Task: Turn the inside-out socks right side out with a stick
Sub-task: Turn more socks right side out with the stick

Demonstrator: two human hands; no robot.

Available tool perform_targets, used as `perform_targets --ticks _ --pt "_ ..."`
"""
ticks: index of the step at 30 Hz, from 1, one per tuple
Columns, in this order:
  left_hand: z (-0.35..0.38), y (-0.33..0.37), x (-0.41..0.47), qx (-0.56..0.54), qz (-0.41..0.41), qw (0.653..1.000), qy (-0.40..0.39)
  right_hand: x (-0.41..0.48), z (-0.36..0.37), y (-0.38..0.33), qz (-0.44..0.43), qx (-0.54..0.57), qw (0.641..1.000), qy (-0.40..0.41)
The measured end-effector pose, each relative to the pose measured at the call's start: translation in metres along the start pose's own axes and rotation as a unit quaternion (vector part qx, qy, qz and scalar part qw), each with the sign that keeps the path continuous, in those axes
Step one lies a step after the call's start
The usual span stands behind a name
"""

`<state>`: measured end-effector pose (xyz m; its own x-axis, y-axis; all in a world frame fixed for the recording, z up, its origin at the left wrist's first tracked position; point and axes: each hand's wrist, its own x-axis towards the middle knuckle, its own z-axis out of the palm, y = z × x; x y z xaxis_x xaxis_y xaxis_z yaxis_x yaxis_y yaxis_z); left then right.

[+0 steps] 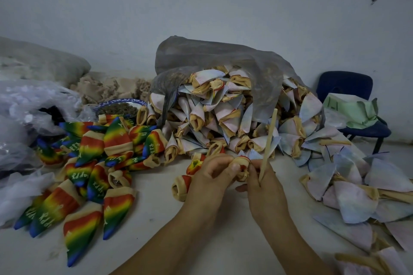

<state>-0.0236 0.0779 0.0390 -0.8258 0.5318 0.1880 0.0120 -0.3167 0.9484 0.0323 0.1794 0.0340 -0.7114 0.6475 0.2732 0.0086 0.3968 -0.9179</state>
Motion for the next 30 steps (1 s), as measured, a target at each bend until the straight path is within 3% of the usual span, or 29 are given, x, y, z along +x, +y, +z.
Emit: perform_targets --ticks 5,10,14,19,24,30 --pt "-0.001 0.000 0.001 0.105 0.032 0.994 -0.020 0.000 -0.005 -0.002 0.087 0.124 0.988 -0.024" --pt "0.000 -0.003 0.001 0.220 0.051 0.974 -0.026 0.003 -0.014 -0.006 0.132 0.307 0.942 -0.035" --pt "0.001 -0.002 0.001 0.112 -0.012 0.994 0.000 0.003 -0.014 -0.007 0.147 0.396 0.905 -0.047" --pt "0.004 0.000 0.002 -0.050 -0.089 0.994 0.032 0.003 -0.013 -0.004 0.139 0.397 0.904 -0.083" --pt "-0.002 0.006 0.007 -0.136 -0.106 0.984 0.036 0.001 -0.006 -0.003 0.093 0.247 0.963 -0.057" --pt "-0.007 0.012 0.011 -0.253 -0.170 0.952 0.030 0.000 -0.002 -0.005 0.063 0.206 0.975 -0.063"
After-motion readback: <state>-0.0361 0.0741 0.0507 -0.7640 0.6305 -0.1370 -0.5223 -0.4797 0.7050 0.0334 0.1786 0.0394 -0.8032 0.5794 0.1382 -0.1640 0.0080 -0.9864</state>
